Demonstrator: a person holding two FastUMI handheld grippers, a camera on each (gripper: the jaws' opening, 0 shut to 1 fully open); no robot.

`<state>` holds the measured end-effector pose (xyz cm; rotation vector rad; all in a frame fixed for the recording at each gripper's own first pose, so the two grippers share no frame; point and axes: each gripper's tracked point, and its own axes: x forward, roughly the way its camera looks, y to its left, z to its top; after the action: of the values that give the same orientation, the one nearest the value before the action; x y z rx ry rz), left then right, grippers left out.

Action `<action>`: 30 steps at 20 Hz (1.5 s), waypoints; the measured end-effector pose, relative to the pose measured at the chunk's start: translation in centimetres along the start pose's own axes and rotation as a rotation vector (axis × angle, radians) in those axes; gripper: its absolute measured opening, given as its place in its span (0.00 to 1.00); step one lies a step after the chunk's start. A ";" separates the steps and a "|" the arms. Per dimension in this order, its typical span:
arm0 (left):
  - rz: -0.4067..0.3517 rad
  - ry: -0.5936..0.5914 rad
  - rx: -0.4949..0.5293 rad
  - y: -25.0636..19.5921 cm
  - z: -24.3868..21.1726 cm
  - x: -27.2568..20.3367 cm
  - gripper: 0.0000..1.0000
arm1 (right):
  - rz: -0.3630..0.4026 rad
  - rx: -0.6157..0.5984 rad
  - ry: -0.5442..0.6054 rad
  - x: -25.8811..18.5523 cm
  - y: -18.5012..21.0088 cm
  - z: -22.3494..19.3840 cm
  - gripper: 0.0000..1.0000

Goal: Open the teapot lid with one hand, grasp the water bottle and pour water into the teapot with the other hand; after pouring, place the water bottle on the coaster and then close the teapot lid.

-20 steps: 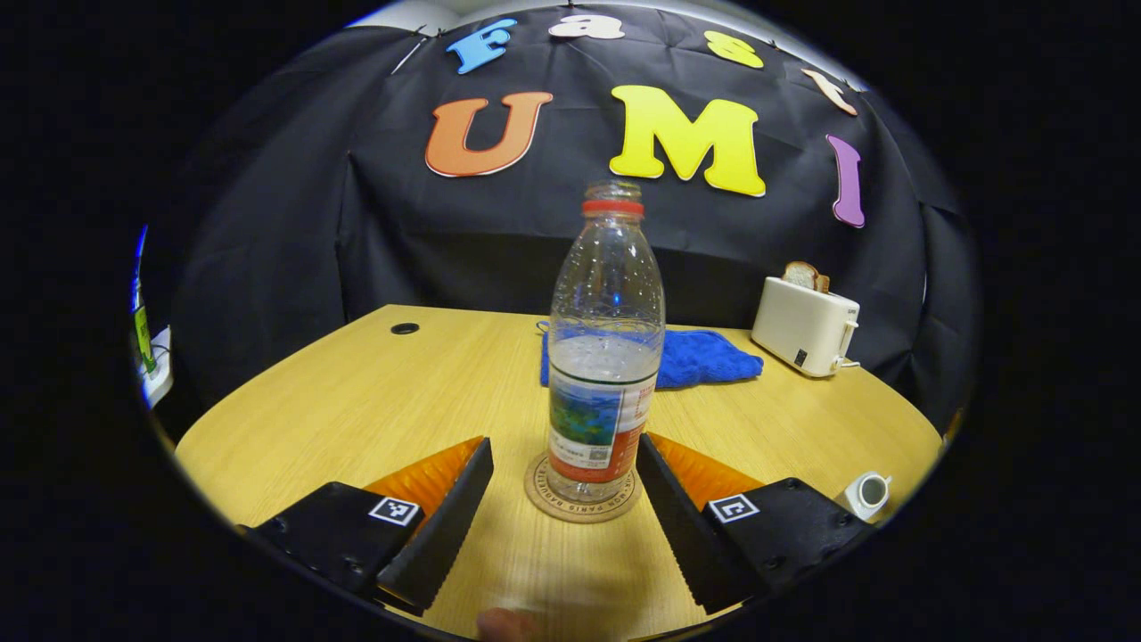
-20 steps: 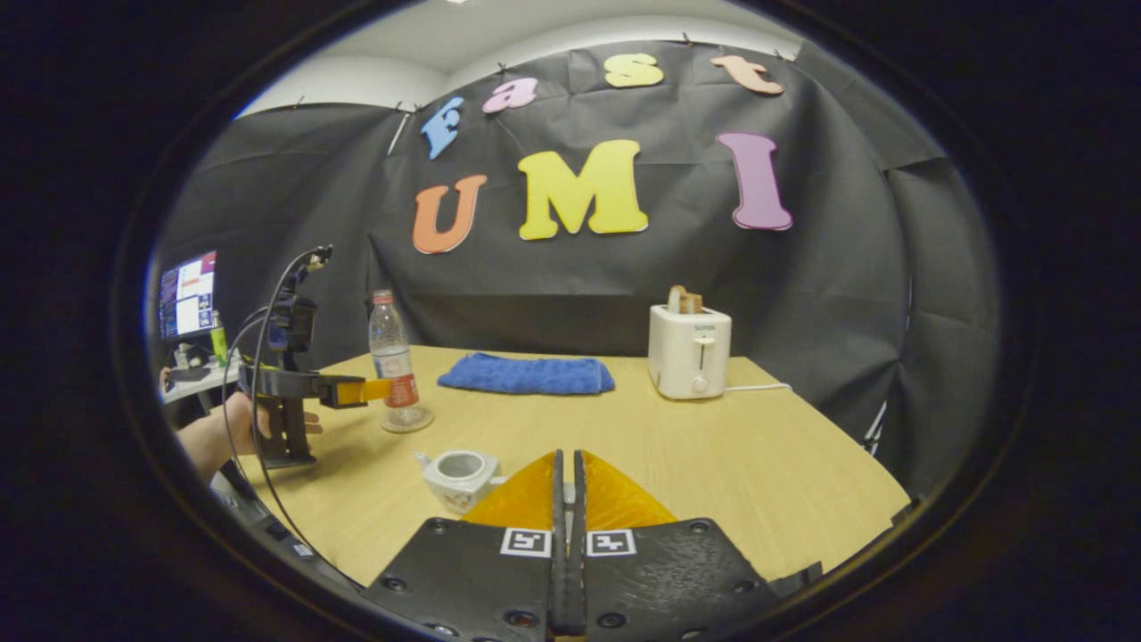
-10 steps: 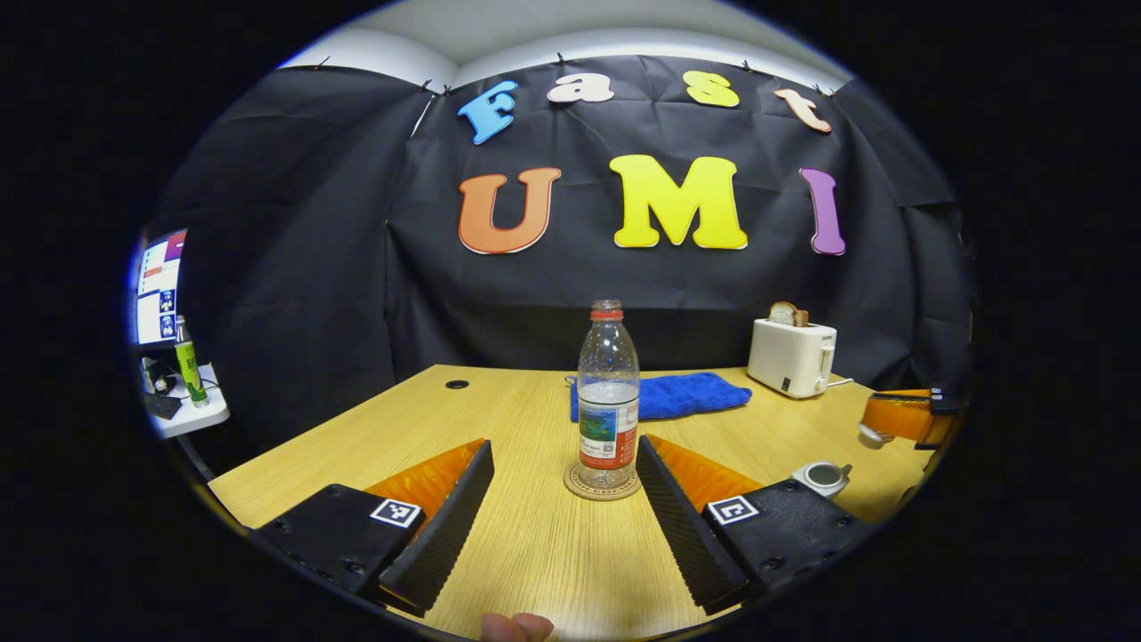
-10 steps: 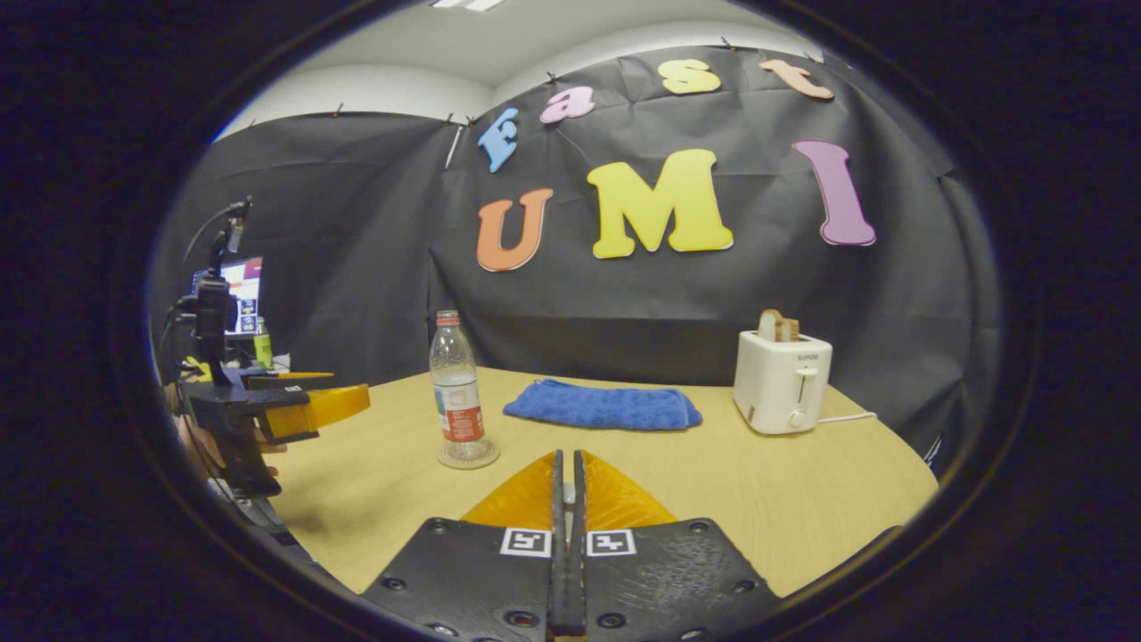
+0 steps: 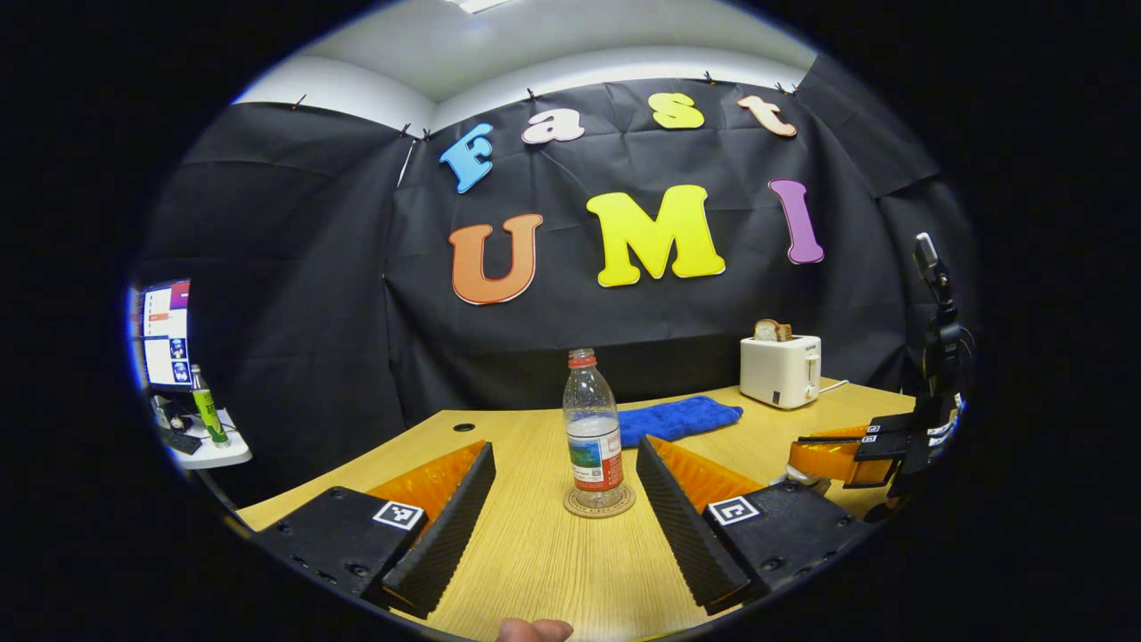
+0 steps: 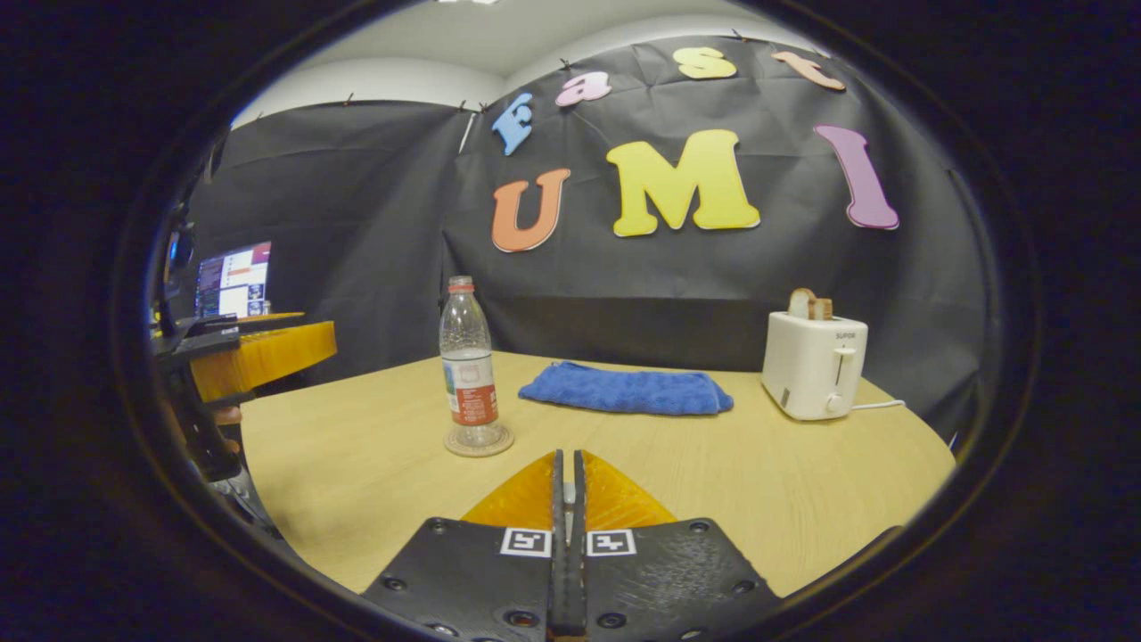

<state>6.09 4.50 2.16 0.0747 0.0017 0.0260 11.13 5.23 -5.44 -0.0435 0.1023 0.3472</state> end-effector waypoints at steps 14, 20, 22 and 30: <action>0.019 0.009 -0.032 0.2 0.4 -0.1 0.99 | -0.010 0.017 0.020 0.1 0.0 -1.6 0.00; 0.049 0.020 -0.035 -0.1 0.3 -0.4 0.99 | -0.053 0.028 -0.040 -1.2 -0.3 0.8 0.36; 0.055 0.014 -0.025 -0.4 0.6 -0.8 0.99 | -0.110 0.041 -0.077 -2.5 -1.4 2.2 0.77; 0.004 -0.018 -0.065 -3.9 2.1 -3.6 0.99 | -0.348 0.001 -0.191 -11.8 -5.3 7.5 0.97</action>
<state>2.55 0.31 3.98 0.0102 -0.0174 0.0289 2.55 -3.25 3.43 -0.0262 -0.0939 0.0024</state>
